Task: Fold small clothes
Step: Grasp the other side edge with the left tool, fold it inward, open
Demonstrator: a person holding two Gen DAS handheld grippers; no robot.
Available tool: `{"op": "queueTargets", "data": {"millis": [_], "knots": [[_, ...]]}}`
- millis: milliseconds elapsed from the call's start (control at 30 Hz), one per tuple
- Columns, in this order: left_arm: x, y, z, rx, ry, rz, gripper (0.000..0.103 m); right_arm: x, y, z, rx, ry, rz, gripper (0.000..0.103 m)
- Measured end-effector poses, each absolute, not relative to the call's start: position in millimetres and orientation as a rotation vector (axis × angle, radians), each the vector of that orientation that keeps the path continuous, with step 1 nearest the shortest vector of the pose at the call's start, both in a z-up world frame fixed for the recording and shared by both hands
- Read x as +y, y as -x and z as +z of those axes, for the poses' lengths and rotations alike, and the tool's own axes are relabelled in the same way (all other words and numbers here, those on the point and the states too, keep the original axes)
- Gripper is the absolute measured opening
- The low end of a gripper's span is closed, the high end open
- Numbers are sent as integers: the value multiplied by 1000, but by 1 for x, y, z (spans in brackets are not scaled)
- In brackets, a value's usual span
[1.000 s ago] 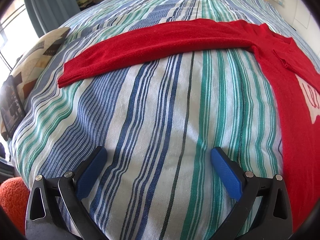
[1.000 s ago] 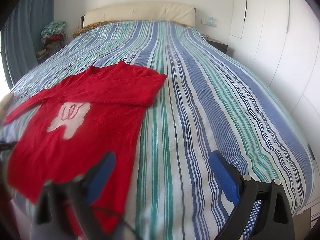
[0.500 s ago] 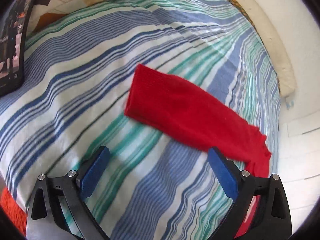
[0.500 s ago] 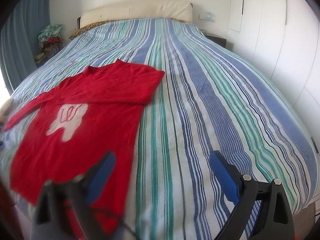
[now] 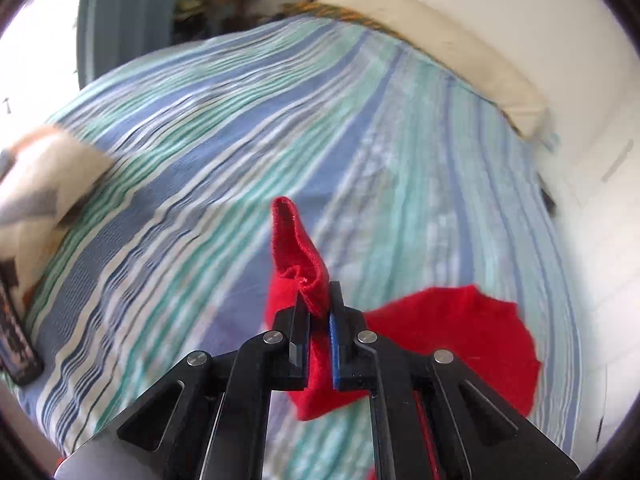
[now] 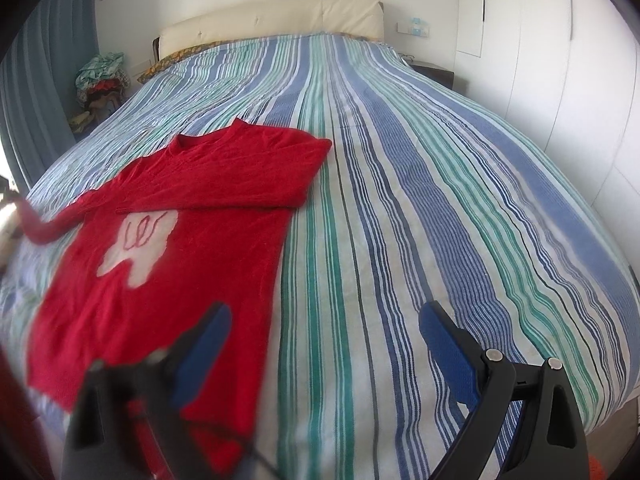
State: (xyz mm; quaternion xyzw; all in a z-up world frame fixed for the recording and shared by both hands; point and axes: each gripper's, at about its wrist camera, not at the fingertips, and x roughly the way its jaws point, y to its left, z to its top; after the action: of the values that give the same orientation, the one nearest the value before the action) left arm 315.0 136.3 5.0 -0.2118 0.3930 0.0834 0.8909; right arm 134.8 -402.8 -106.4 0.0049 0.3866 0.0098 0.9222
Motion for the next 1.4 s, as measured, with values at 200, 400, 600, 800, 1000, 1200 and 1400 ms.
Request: {"op": "queueTargets", "data": {"millis": [200,400,600,800,1000,1200,1400], "knots": [[-59,-374,64,785,246,-210,8,-404,-133,-104,779,-32,30,94],[-144,-382,-12,989,234,-334,63,-414,-128,-98,757,-80,16,94],[-33,-346,-43,939,161,-64,61,-432,-123,-95,734,-162,9,94],[16,-295,-89,966,-137,12,63,-442,-134,-102,765,-244,9,94],[-38,-303,-139,1008,-250,-76,72,-440,-140,-109,798,-241,1,94],[-31,-325,-157,974,-180,76,6,-444,-137,-109,792,-245,-27,94],[-9,-301,-170,967,-150,96,4,-446,-138,-110,791,-255,-33,94]]}}
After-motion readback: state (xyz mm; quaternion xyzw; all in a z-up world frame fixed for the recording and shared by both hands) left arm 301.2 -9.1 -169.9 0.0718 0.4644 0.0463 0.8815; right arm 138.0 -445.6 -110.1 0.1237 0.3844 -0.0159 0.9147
